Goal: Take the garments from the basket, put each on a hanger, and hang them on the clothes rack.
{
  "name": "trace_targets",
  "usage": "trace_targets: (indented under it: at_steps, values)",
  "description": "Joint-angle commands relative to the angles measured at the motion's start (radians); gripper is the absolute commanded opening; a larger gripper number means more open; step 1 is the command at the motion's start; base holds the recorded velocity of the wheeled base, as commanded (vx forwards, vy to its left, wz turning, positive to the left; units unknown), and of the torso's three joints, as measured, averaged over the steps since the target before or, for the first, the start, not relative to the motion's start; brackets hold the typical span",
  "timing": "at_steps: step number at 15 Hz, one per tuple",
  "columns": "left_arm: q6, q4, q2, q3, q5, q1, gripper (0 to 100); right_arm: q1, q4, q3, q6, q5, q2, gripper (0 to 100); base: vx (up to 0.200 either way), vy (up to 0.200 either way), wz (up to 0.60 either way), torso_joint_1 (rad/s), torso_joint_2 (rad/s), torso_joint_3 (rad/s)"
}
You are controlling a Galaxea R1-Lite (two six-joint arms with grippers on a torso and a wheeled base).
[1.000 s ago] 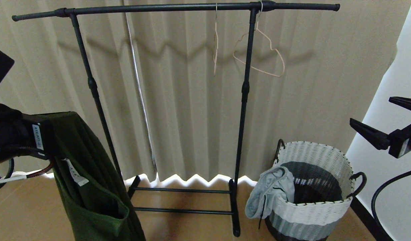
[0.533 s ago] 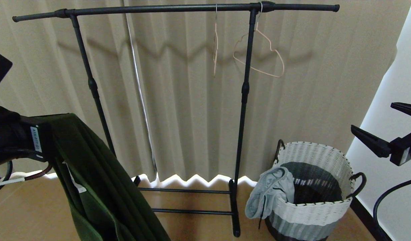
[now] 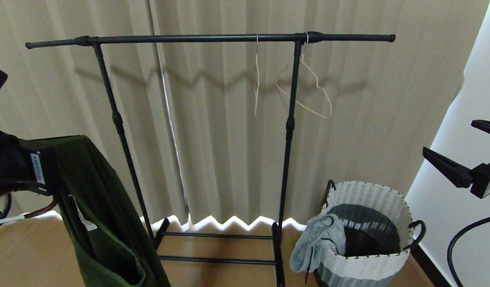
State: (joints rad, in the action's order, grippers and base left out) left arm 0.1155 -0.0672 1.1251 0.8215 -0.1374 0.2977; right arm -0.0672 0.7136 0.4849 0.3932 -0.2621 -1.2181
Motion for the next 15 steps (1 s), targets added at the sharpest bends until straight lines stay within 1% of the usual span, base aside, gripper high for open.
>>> trace_targets:
  at_steps: [1, 5, 7, 10, 12, 13, 14, 15]
  values:
    - [0.003, 0.001, -0.013, -0.022, 0.001, 0.001, 0, 0.000, 0.003, 0.003, 0.000, 0.000, -0.003, 100, 0.000, 0.000, 0.00, 0.227, -0.46, -0.286]
    - [0.006, 0.001, -0.031, -0.047, 0.001, 0.000, 0, 0.000, 0.009, 0.004, 0.000, -0.002, -0.004, 100, 0.000, 0.000, 0.00, 0.210, -0.46, -0.280]
    - [0.027, 0.000, -0.045, -0.061, -0.001, 0.000, 0, 0.000, 0.009, 0.004, 0.000, -0.002, -0.004, 100, 0.000, 0.000, 0.00, 0.215, -0.48, -0.278]
    - [0.030, -0.003, -0.054, -0.065, 0.002, 0.001, 0, 0.000, 0.010, 0.003, -0.002, -0.002, -0.006, 100, 0.000, 0.000, 0.00, 0.222, -0.48, -0.281]
    - [0.029, -0.085, -0.047, -0.096, 0.056, -0.002, 0, 0.000, 0.010, 0.000, -0.002, -0.003, -0.001, 100, 0.000, 0.000, 0.00, 0.193, -0.40, -0.219]
    - [0.029, -0.155, -0.048, -0.133, 0.088, -0.006, 0, 0.000, 0.010, 0.000, -0.004, -0.011, -0.001, 100, 0.000, 0.000, 0.00, 0.080, -0.17, -0.100]
    - [0.033, -0.212, -0.050, -0.166, 0.098, -0.014, 0, 0.000, 0.010, 0.000, -0.004, -0.032, 0.000, 100, 0.000, 0.000, 0.00, 0.041, -0.09, -0.051]
    - [0.046, -0.240, -0.047, -0.182, 0.098, -0.017, 0, 0.000, 0.010, 0.003, -0.004, -0.052, 0.000, 100, 0.000, 0.000, 0.00, 0.032, -0.06, -0.027]
